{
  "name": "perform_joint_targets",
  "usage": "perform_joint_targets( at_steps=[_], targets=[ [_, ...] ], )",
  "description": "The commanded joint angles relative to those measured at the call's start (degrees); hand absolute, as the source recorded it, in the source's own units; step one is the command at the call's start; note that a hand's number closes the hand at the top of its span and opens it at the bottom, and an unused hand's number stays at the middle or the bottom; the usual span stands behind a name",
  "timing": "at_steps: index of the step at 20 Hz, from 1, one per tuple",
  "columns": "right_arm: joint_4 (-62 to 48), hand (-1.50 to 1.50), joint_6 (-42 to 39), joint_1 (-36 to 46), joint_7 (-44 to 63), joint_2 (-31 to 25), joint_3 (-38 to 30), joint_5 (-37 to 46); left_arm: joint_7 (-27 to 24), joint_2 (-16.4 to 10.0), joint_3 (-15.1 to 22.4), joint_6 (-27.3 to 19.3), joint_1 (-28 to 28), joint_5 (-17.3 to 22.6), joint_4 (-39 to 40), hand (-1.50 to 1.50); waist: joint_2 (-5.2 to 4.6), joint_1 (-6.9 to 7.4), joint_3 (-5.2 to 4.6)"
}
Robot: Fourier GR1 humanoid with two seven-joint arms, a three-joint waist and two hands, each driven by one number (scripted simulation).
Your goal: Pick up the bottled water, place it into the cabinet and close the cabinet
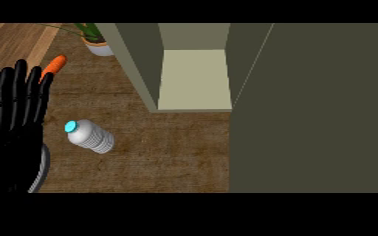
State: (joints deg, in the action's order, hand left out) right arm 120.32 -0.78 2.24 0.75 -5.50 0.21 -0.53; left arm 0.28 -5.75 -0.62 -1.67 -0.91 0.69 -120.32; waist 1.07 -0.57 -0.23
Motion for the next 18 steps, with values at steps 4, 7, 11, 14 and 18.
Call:
perform_joint_targets(
  at_steps=[4,7,11,14,18],
  targets=[
    [5.7,-1.5,-1.8,-10.7,0.3,0.2,2.9,2.4,-1.6,-4.4,-9.1,7.6,-4.0,12.5,-1.8,-1.5,-0.92,0.5,0.2],
    [3.2,-1.5,-7.1,-13.0,2.3,0.1,4.2,-6.5,7.3,0.5,-8.6,4.9,-6.1,22.1,-0.3,-1.5,-0.82,0.49,0.23],
    [12.9,-1.5,-9.1,-21.7,5.2,-1.2,4.6,-10.0,12.4,-1.7,-12.4,6.7,-11.9,30.3,-6.2,-1.5,-0.63,0.42,0.24],
    [17.9,-1.5,-11.0,-24.0,8.0,-3.7,0.3,-15.5,15.0,-2.5,-14.8,6.0,-12.7,33.6,-8.5,-1.5,-0.86,0.36,0.25],
    [23.8,-1.5,-12.8,-30.0,8.0,-3.0,0.8,-16.9,17.4,-3.0,-19.1,8.1,-18.9,39.7,-14.8,-1.5,-0.8,0.57,0.24]
  ],
)
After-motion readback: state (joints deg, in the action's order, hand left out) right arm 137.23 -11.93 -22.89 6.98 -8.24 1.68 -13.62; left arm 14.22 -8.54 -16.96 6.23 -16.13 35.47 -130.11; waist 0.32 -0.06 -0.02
